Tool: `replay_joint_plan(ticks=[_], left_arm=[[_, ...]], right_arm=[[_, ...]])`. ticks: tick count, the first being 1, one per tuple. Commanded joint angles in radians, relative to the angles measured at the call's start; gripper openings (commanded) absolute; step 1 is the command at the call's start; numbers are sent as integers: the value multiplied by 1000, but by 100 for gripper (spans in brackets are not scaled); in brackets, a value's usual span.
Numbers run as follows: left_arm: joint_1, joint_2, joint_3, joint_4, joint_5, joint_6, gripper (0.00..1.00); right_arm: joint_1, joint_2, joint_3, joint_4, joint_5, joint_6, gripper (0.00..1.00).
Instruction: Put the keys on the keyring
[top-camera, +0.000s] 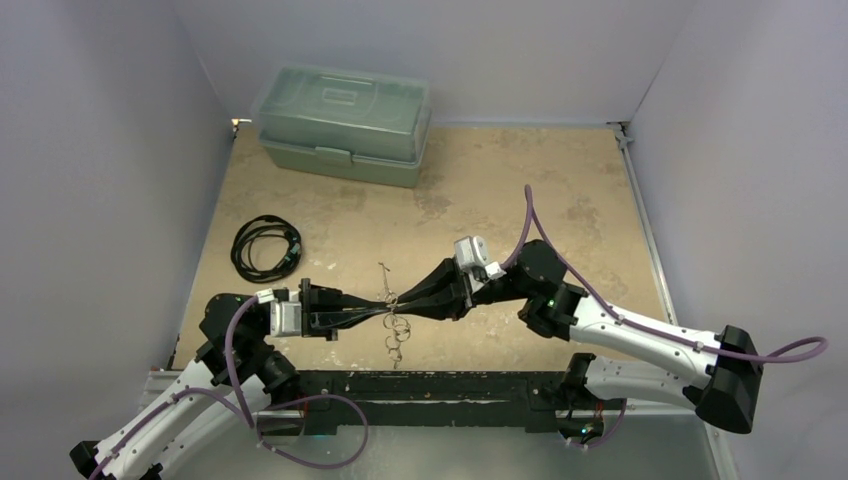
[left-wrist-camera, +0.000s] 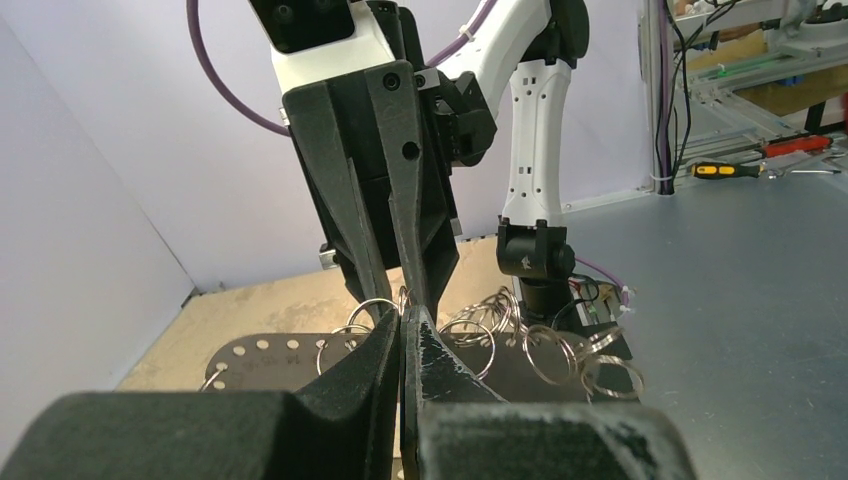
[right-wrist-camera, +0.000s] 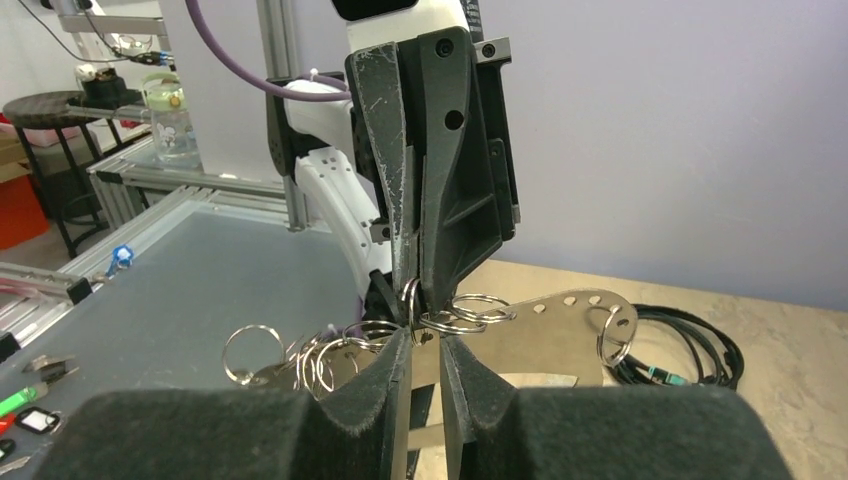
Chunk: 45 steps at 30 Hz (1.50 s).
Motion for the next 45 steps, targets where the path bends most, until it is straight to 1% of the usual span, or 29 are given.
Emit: replay_joint_plan(ticks=[1, 5, 8, 9, 13, 14, 16, 18, 21, 22, 23, 24, 27, 34, 39, 45], left_arm=[[3, -1, -4, 44, -9, -20, 0], [5, -1, -6, 47, -9, -22, 0], [8, 0, -6, 47, -9, -22, 0], [8, 2, -6, 47, -10, -23, 0], [9, 7, -1, 23, -32, -18, 0], [9, 7, 7, -4, -45, -10, 7], [9, 2, 25, -75, -63, 23, 26], [9, -16, 33, -137, -96, 56, 40], [8, -53, 38, -209, -151, 118, 52], [9, -63, 41, -226, -171, 133, 55], [8, -71, 45, -240, -187, 145, 63], [8, -79, 48, -250, -200, 156, 67], [8, -83, 50, -264, -230, 184, 67], [8, -29, 61, -294, -282, 192, 61], [7, 35, 70, -304, -342, 156, 60], [9, 155, 118, -347, -420, 27, 60]], right_arm=[[4, 1, 39, 65, -19, 23, 18], [4, 0, 37, 75, -20, 27, 13], [4, -7, 30, 89, -28, 28, 5], [4, -9, 26, 97, -30, 30, 0], [4, -18, 29, 80, -21, 36, 0], [4, -17, 39, 50, -15, 24, 0], [5, -19, 62, -22, 10, -10, 0], [4, -29, 75, -87, 47, -53, 0], [4, -59, 84, -176, 103, -144, 0], [4, -72, 82, -197, 126, -173, 0], [4, -86, 78, -213, 149, -197, 0], [4, -98, 73, -227, 176, -223, 0], [4, -123, 69, -271, 262, -290, 0], [6, -162, 45, -300, 491, -383, 0], [6, -166, 40, -317, 647, -377, 0], [6, -140, 44, -330, 837, -292, 0]])
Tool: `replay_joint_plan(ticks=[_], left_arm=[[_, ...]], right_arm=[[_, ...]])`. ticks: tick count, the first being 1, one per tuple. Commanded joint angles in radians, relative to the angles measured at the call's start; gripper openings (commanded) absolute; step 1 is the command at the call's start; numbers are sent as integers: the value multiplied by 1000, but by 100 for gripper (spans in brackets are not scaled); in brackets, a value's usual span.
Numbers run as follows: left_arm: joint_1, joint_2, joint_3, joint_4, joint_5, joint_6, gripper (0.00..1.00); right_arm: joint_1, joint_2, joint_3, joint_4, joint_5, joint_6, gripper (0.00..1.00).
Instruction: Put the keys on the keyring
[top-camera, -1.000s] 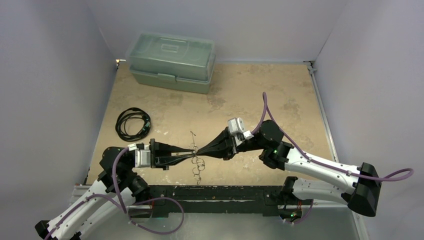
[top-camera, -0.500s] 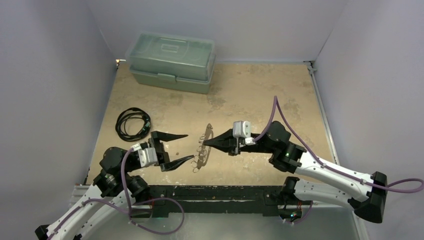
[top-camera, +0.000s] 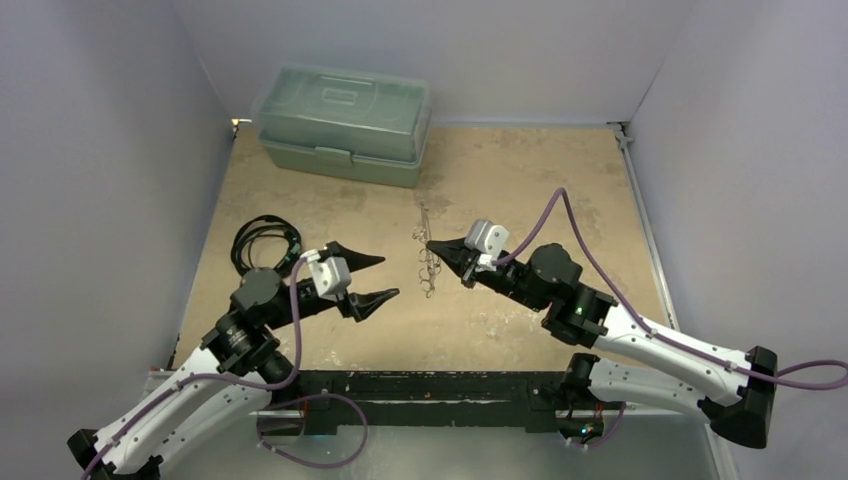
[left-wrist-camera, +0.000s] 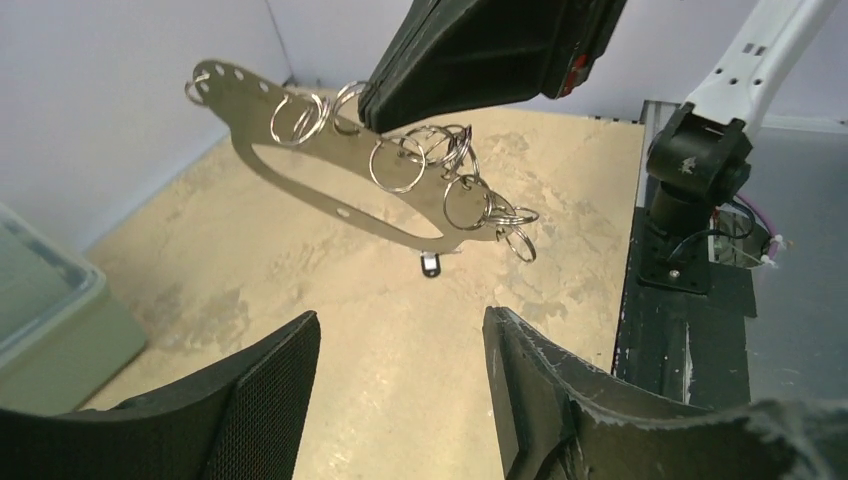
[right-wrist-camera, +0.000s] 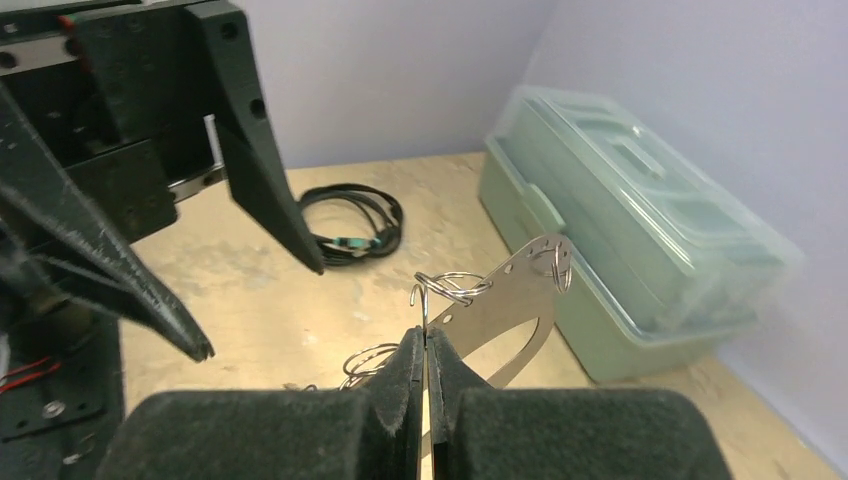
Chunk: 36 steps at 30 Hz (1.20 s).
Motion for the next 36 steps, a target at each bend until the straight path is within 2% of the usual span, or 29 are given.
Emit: replay_joint_plan(ticks=[1, 5, 10, 11, 12, 13, 15, 18, 22, 26, 31, 36], left_arm=[[3, 87, 66, -10, -99, -129, 60], [3, 194, 97, -3, -275, -262, 60], [3, 360, 149, -81, -594, -458, 62], [3, 382, 143, -74, -633, -515, 66], [4, 400, 132, -59, -658, -560, 74], [5, 423, 125, -44, -669, -598, 85], [8, 460, 123, -39, -700, -645, 98], [19, 513, 136, -59, -778, -639, 99], [20, 566, 128, -24, -764, -602, 97], [20, 609, 106, 57, -697, -595, 93], [10, 718, 148, 63, -628, -581, 84], [-47, 841, 191, 120, -553, -522, 78]], right_arm=[[5, 13, 19, 24, 209, 73, 0], [3, 23, 2, 54, 352, 90, 0], [-7, 20, -28, 83, 347, 73, 0], [-14, 28, -20, 67, 348, 77, 0], [-27, 39, -7, 45, 348, 85, 0], [-40, 49, 10, 19, 349, 95, 0], [-86, 62, 38, -19, 350, 132, 0], [-209, 47, 46, -40, 276, 205, 0], [-314, 43, 46, -52, 254, 254, 0], [-346, 57, 57, -81, 288, 258, 0], [-376, 55, 63, -95, 352, 266, 0], [-412, 39, 40, -87, 444, 286, 0]])
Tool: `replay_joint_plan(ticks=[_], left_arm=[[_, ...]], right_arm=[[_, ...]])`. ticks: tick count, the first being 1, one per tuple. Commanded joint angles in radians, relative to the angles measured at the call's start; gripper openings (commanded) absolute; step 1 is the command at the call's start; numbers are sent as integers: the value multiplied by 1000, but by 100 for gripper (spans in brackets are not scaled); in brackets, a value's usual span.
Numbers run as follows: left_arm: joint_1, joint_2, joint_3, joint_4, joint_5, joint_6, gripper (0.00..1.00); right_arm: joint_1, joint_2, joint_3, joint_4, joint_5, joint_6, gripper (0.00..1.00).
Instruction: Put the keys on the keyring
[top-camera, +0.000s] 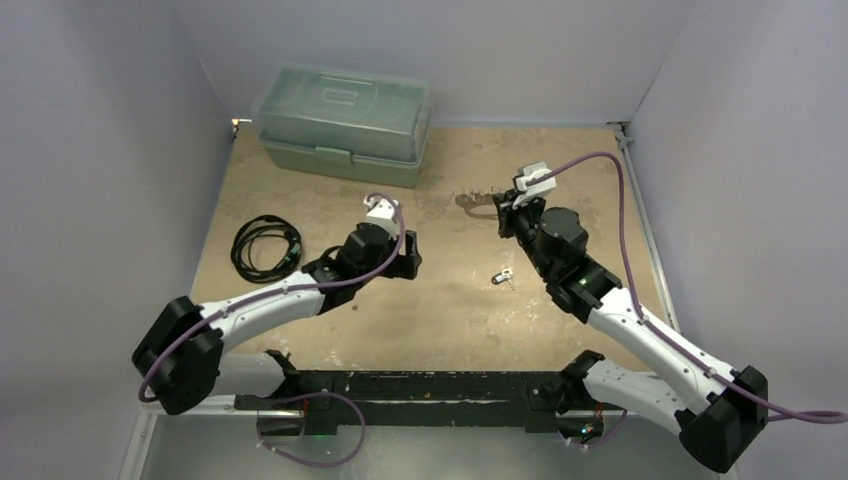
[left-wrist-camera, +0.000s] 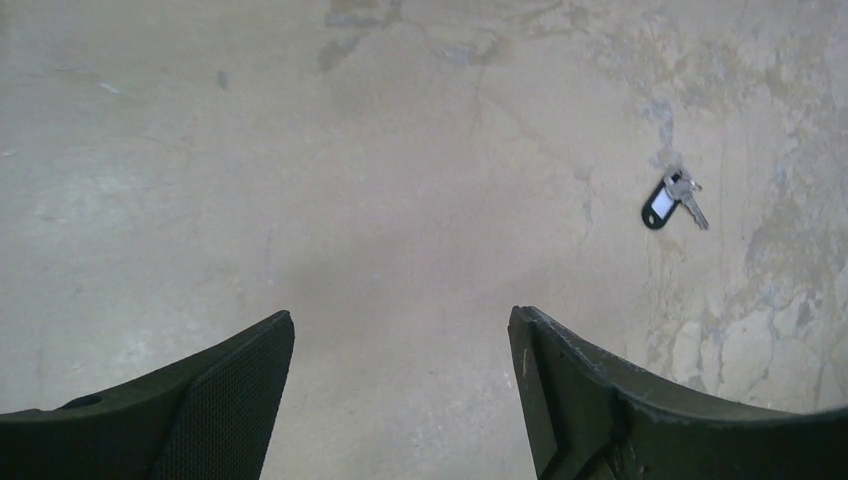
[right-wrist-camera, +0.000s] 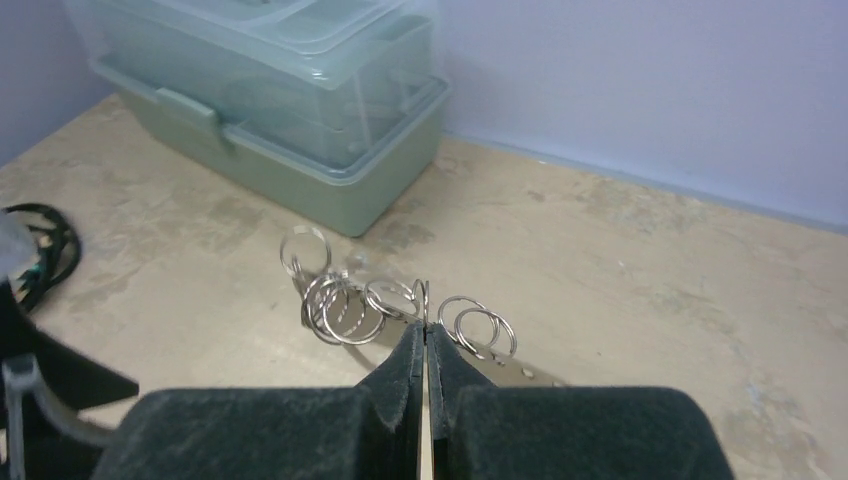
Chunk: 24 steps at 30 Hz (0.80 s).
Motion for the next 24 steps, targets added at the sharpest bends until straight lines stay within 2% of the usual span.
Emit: replay_joint_plan(ticks=[1, 7, 11, 16, 20, 22, 24], left_arm=[[-54, 83, 68, 111, 100, 69, 76], [-89, 262, 172, 124, 129, 38, 63], [-137, 347, 221, 190, 176, 105, 61], [-145, 445, 220, 406, 412, 343, 62], [-145, 556, 319, 387, 610, 527, 63], [-145, 600, 374, 338, 690, 645, 55], [-145, 644, 438, 266, 720, 773, 53]], right_arm=[[-37, -34, 26, 19, 114, 38, 0], [-87, -55, -6, 27, 200, 68, 0], [-103, -76, -26, 45, 224, 79, 0], [-111, -109, -34, 40, 286, 80, 0], [-116, -131, -44, 45, 293, 74, 0], [-118, -132, -44, 47, 293, 72, 0], [-119, -129, -46, 46, 292, 70, 0]])
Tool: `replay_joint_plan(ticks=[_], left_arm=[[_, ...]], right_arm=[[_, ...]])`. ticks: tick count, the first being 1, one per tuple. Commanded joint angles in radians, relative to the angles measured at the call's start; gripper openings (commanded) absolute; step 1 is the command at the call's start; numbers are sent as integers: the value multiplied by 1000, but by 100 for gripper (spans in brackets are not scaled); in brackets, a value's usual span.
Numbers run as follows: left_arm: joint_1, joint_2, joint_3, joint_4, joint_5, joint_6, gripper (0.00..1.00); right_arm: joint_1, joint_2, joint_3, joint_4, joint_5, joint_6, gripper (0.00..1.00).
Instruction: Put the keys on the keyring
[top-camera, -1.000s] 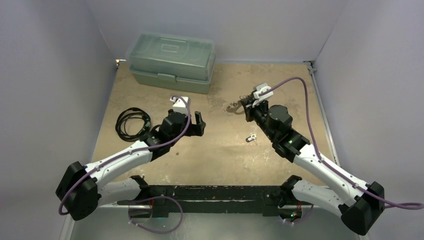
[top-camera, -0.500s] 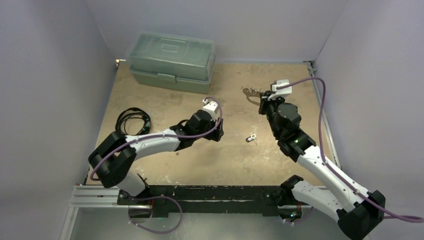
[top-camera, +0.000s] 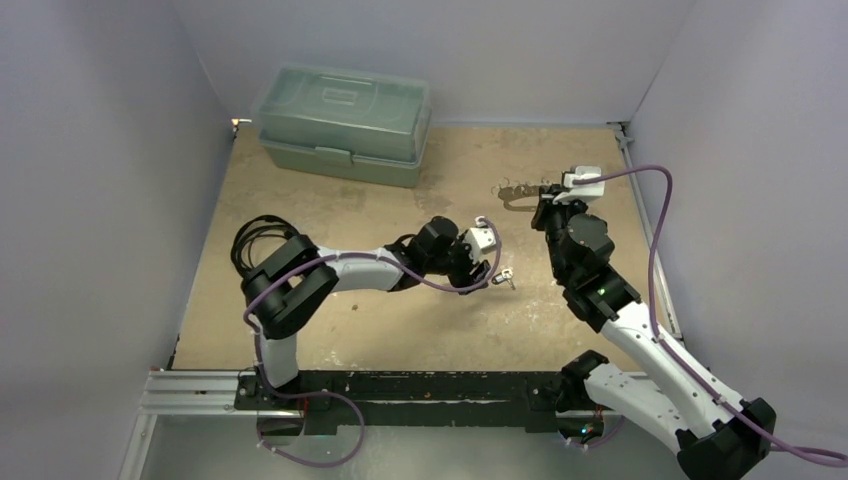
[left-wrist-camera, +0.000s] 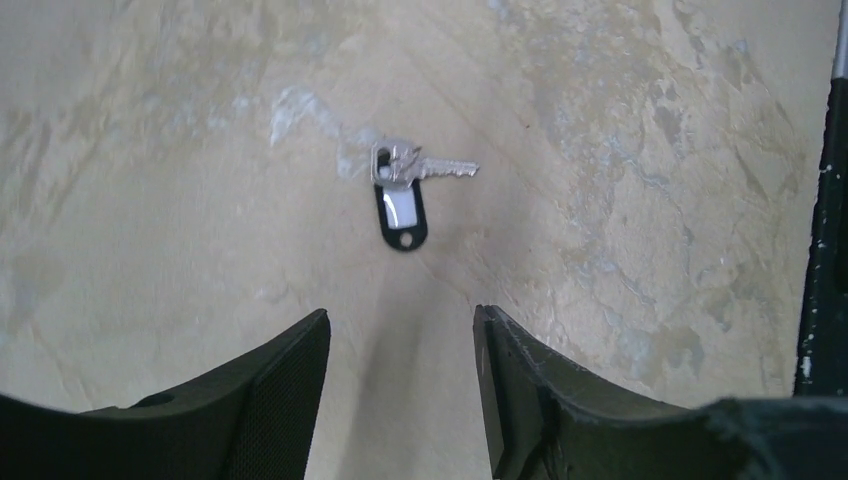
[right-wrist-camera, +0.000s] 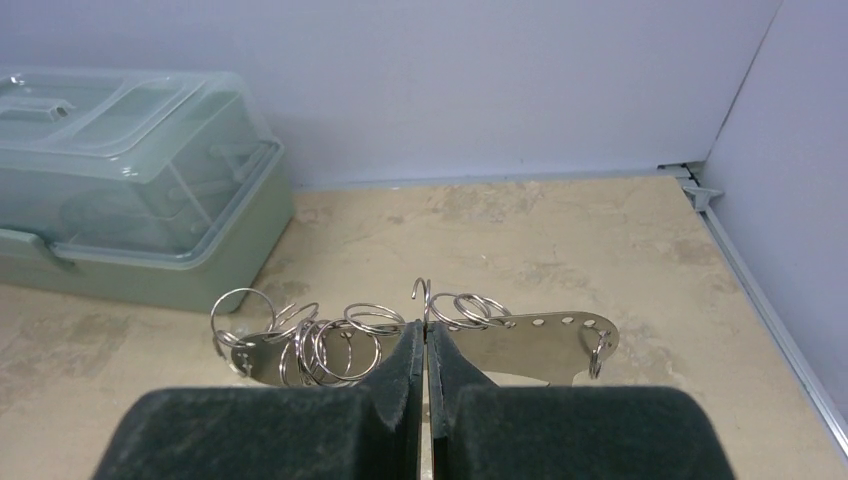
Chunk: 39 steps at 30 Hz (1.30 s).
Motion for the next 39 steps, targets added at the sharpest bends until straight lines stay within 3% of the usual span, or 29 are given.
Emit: replay_joint_plan(ticks=[1, 8, 12, 30, 39], left_arm=[[-1, 71, 154, -70, 201, 359, 51], [-3, 128, 240, -202, 314, 712, 50], [-1, 189, 329, -363, 347, 866, 48], [-3, 334, 514, -376, 377, 874, 33], [-3, 420, 651, -515, 382, 911, 26]], right_arm=[[-5, -10, -2, 41, 34, 6, 0], [-9, -21, -6, 44, 31, 6, 0], [-14, -28, -10, 46, 59, 10, 0], [-24, -51, -27, 52, 53, 21, 0], [-24, -64, -30, 52, 30, 28, 0]])
